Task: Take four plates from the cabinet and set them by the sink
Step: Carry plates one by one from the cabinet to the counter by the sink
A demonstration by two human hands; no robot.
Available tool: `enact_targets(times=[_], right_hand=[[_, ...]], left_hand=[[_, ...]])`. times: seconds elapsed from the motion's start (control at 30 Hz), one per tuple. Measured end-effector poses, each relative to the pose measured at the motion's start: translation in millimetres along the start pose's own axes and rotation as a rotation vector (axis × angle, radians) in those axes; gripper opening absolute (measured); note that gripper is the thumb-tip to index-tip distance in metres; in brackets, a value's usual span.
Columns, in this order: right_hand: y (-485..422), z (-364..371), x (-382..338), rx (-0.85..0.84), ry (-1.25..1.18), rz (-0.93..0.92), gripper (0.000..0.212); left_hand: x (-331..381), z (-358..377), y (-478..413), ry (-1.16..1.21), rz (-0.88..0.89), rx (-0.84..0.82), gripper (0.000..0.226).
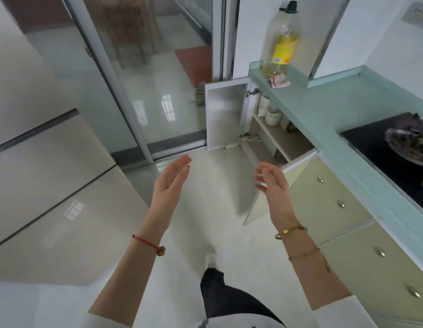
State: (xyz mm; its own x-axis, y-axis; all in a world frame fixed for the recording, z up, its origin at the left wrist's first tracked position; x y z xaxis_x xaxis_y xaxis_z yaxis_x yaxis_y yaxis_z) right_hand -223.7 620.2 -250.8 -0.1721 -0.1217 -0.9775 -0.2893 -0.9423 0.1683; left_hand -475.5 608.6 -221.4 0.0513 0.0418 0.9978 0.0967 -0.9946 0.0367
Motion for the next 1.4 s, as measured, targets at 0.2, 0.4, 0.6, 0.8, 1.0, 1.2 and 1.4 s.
enact_targets(times=[0.2, 0.4, 0.6, 0.8, 1.0, 1.2, 1.4], right_hand=[[-117, 63, -13, 0.017, 0.0, 0.011, 0.023], [-207, 97, -5, 0.093, 0.017, 0.066, 0.025], [-294, 103, 23, 0.314, 0.025, 0.095, 0.026], [-350, 105, 53, 0.603, 0.007, 0.16, 0.024], [-395, 89, 74, 0.81, 0.0, 0.264, 0.024], [-451, 43, 111, 0.891, -0.01, 0.407, 0.02], [-507, -18, 181, 0.924, 0.009, 0.556, 0.013]], left_hand=[[3, -4, -138, -0.021, -0.041, -0.051, 0.027], [-12, 11, -257, -0.019, -0.109, -0.104, 0.027], [-41, 45, -394, -0.138, -0.121, -0.362, 0.028], [-68, 90, -516, -0.335, -0.216, -0.68, 0.031], [-97, 162, -592, -0.465, -0.241, -0.931, 0.038], [-156, 248, -634, -0.565, -0.272, -1.06, 0.039], [-235, 314, -652, -0.597, -0.392, -1.079, 0.024]])
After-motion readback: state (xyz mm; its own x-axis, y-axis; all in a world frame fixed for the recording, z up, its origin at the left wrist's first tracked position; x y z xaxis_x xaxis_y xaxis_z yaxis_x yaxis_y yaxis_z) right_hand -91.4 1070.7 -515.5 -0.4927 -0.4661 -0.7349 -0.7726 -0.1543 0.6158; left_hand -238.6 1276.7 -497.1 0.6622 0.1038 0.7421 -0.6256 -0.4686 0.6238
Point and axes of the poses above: each hand's wrist, its own y-axis away from the middle knuckle, its own z-axis out of the palm, x = y × z, the point moved 5 cm from there along -y, towards the middle knuckle, and after that the axes turned 3 degrees about -y, right-handed, at the moved point
